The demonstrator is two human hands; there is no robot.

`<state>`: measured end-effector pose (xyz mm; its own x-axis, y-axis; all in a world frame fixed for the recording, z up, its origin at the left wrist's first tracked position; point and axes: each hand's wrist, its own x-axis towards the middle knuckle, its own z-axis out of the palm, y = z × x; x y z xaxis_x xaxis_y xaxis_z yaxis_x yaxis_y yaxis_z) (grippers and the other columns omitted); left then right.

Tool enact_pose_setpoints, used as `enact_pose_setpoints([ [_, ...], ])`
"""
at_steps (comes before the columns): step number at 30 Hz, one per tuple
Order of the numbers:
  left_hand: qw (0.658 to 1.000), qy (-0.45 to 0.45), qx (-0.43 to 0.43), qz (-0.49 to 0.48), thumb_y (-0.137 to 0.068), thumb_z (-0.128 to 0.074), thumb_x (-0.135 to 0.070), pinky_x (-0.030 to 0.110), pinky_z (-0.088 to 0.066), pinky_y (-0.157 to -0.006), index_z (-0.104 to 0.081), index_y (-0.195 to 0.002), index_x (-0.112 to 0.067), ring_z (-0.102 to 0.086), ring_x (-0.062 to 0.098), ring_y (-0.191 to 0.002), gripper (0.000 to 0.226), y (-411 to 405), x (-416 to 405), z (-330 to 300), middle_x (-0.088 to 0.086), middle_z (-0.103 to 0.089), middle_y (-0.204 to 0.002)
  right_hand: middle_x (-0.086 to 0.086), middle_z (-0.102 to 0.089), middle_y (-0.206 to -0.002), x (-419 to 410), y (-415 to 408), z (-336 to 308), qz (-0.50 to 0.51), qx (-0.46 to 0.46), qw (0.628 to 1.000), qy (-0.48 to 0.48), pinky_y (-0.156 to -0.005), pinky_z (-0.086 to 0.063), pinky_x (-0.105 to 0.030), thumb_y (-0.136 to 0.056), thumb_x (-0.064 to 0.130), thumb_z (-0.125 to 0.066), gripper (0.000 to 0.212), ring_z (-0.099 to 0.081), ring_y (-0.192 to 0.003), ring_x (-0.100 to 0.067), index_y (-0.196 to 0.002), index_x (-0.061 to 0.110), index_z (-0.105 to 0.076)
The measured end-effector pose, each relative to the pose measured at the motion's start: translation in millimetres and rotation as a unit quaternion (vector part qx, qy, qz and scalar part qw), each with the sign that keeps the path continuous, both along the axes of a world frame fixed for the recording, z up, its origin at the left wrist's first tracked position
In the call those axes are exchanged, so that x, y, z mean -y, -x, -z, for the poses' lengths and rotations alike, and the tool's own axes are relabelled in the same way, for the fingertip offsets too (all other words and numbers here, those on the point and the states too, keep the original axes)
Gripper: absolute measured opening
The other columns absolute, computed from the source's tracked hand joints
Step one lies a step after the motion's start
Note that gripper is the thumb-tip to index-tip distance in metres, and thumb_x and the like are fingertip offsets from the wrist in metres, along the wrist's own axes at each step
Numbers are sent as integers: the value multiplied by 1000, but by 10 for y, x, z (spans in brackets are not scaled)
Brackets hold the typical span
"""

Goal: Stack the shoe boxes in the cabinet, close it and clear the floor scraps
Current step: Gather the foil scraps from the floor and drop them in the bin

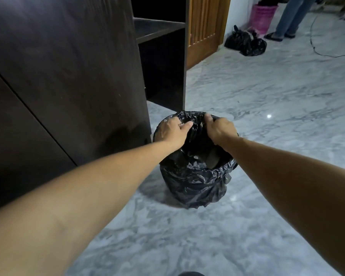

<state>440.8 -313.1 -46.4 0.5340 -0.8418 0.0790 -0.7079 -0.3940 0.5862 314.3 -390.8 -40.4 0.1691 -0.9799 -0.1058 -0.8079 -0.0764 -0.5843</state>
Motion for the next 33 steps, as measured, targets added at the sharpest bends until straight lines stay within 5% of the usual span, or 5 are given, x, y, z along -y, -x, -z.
enact_pose_setpoints([
  [10, 991, -19, -115, 59, -94, -26, -66, 37, -42, -85, -49, -78, -15, -56, 24, -94, 58, -19, -39, 218, 3, -60, -96, -19, -65, -92, 111, 49, 137, -42, 59, 996, 43, -76, -45, -35, -95, 59, -39, 61, -61, -92, -34, -87, 4, -65],
  [14, 990, -19, 53, 126, -94, -38, -62, 40, -44, -94, -62, -105, -12, -56, 27, -107, 56, -75, -131, 313, 6, -62, -110, -17, -63, -104, 62, 145, 121, -82, -93, 985, 117, -80, -45, -35, -87, 32, -59, 26, -59, -103, -34, -100, 10, -64],
  [17, 951, -88, 224, 193, -91, -37, -67, 45, -22, -115, -52, -129, -13, -39, 27, -131, 67, -130, -215, 329, 7, -51, -134, -10, -53, -124, 34, 285, 103, -155, -228, 953, 127, -94, -42, -39, -80, 26, -60, 41, -46, -119, -31, -120, 18, -56],
  [22, 938, -208, 173, 215, -81, -29, -82, 53, 12, -118, -33, -147, -14, 9, 25, -150, 95, -70, -471, 268, 11, -14, -161, -8, -43, -135, -65, 537, 8, -282, -318, 905, 0, -107, -36, -45, -76, 48, -69, 72, -29, -134, -31, -136, 18, -43],
  [33, 905, -213, 183, 320, -87, -40, -72, 42, -3, -120, -68, -109, -16, -46, 20, -131, 67, -212, -755, 240, 7, -68, -114, 8, -45, -140, -344, 836, 41, -393, -376, 839, -11, -114, -25, -53, -83, 71, -48, 57, -4, -147, -38, -126, 37, -60],
])
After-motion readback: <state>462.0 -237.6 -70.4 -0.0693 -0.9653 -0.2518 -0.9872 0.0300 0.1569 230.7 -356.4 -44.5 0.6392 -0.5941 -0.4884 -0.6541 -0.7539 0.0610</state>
